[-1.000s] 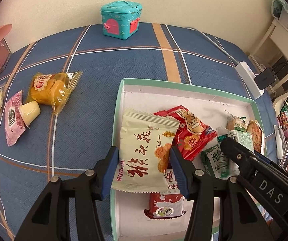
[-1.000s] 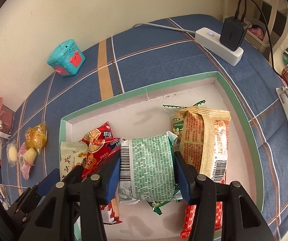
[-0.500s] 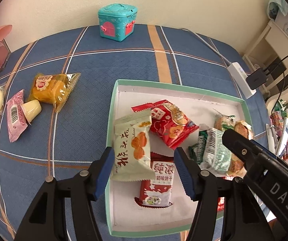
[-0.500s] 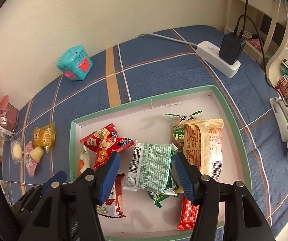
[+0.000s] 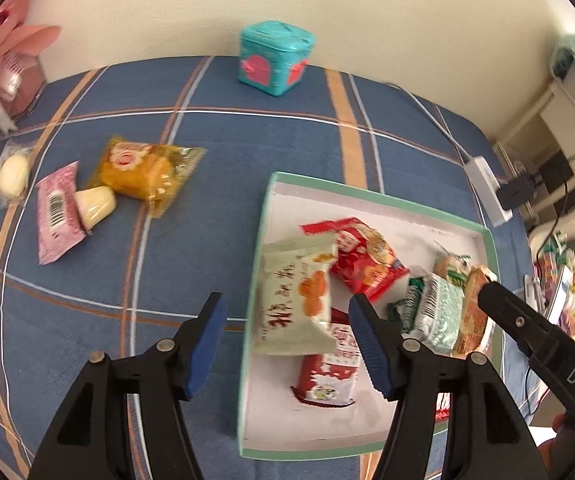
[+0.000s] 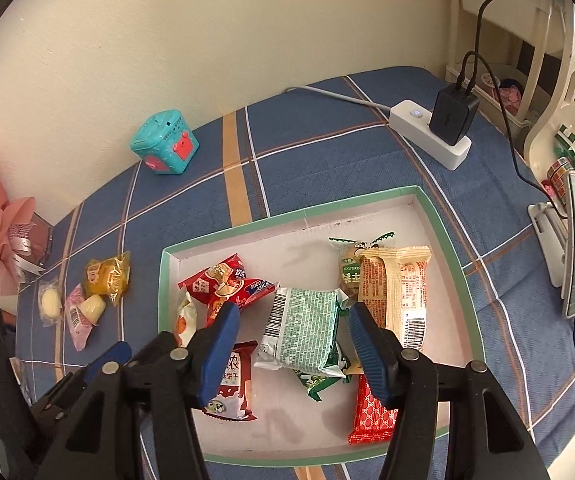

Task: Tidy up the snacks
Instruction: 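Carry both packs into the white tray and open both tools to release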

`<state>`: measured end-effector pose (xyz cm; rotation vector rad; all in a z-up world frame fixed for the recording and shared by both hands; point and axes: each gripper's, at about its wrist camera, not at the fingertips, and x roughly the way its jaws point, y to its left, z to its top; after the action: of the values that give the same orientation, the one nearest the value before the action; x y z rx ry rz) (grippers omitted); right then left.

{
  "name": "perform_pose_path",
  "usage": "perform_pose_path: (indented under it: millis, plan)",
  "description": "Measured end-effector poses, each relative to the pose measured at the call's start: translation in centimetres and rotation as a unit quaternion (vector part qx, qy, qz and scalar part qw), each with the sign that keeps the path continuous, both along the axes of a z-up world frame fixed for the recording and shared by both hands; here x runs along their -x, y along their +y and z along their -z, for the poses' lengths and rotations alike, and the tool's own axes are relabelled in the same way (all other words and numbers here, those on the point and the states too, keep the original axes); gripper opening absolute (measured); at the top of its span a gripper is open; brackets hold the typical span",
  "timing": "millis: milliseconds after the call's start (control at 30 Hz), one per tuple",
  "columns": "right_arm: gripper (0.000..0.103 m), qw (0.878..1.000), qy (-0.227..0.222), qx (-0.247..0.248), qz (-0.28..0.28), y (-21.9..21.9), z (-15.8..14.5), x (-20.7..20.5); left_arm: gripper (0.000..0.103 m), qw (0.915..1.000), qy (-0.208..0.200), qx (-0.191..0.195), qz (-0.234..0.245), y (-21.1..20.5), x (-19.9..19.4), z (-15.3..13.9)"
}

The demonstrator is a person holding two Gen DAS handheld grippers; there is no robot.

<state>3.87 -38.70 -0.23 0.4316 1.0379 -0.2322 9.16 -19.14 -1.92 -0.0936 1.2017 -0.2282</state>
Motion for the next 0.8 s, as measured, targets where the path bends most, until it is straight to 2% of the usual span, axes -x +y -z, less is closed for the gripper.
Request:
perform_pose_path:
  millis: [167,400,733,767,800]
  plan:
    - [0.061,1.000,0.006,-0.001,-0.002,0.0,0.4,-0.1,0.064,0.9984,-0.006,0.026,-0.051,2.8,-0.3,-0.6]
    - [0.061,1.000,0.017,0.000,-0.016,0.6,1.0,-0.5,0.064,0.9941,-0.017,0.030,-0.103,5.6,-0.3,-1.1]
    - [0.061,0.999,0.029,0.014,-0.032,1.4,1.3,-0.9,0.065,0.9917,-0.024,0.028,-0.123,6.6,-0.3,-1.4]
    - [0.062,0.999,0.030,0.015,-0.032,1.4,1.4,-0.9,0.067,0.9918,-0.025,0.025,-0.123,6.6,-0.3,-1.3]
    - [0.066,0.999,0.031,0.016,-0.033,1.4,1.4,-1.0,0.080,0.9920,-0.027,0.022,-0.122,6.6,-0.4,-1.3]
